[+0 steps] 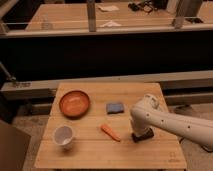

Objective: Push the eraser across the table

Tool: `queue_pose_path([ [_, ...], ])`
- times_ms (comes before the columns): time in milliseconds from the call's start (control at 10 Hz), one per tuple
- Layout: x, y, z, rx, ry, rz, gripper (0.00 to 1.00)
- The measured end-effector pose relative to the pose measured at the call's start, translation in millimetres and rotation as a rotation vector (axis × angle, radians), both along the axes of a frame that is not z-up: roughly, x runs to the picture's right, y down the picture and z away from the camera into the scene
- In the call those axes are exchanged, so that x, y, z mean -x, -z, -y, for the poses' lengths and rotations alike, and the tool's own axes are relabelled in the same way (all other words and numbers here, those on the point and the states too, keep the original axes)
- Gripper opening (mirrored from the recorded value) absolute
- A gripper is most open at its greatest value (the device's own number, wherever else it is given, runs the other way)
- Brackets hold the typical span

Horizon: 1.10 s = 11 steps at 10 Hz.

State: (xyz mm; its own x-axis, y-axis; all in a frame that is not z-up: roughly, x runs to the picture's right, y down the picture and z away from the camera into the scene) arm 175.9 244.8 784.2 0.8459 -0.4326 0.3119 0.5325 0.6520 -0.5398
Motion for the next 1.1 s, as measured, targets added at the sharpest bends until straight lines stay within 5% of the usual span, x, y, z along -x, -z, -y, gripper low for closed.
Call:
queue_pose_path([
  [1100, 1.5, -4.4, 1.1, -0.010, 0.025, 0.027, 0.03],
])
